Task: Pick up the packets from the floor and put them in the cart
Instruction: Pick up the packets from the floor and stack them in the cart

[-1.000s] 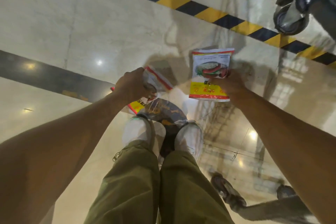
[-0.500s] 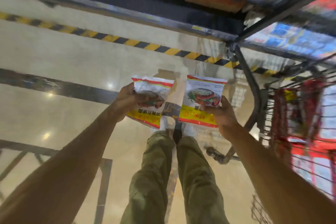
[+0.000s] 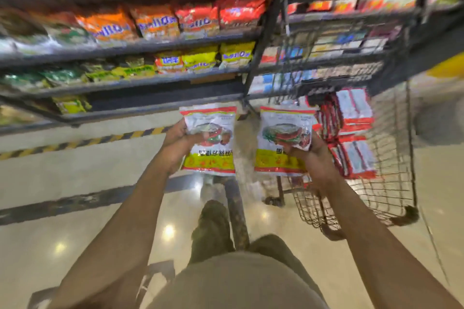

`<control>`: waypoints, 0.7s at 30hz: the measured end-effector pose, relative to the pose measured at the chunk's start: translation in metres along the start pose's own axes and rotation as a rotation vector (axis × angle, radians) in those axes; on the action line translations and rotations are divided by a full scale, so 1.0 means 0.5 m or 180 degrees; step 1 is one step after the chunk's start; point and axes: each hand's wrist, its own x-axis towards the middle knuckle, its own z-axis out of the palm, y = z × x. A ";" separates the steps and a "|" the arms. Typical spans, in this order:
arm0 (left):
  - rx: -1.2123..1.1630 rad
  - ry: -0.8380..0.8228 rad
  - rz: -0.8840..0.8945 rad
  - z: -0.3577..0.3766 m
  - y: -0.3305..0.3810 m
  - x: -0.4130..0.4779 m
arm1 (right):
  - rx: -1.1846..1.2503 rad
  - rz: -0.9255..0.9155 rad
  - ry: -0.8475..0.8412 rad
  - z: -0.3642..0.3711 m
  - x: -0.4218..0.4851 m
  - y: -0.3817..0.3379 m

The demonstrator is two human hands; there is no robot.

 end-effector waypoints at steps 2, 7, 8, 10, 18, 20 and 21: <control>0.0133 -0.0109 0.0079 0.073 0.024 -0.039 | 0.0020 -0.0135 0.0095 -0.065 -0.059 -0.010; 0.0437 -0.0429 0.0318 0.282 0.031 -0.157 | 0.0088 -0.0403 0.0257 -0.247 -0.219 0.019; 0.0527 -0.0501 0.0361 0.324 0.026 -0.181 | 0.0106 -0.0421 0.0335 -0.283 -0.251 0.029; 0.0632 -0.0608 0.0455 0.407 0.013 -0.233 | 0.0213 -0.0459 0.0476 -0.361 -0.316 0.052; 0.0764 -0.0913 0.0643 0.691 -0.043 -0.396 | 0.0383 -0.0548 0.1026 -0.656 -0.530 0.123; 0.0744 -0.0856 0.0635 0.733 -0.055 -0.420 | 0.0408 -0.0529 0.1123 -0.707 -0.553 0.131; 0.0730 -0.0822 0.0645 0.750 -0.060 -0.430 | 0.0430 -0.0527 0.1157 -0.727 -0.561 0.134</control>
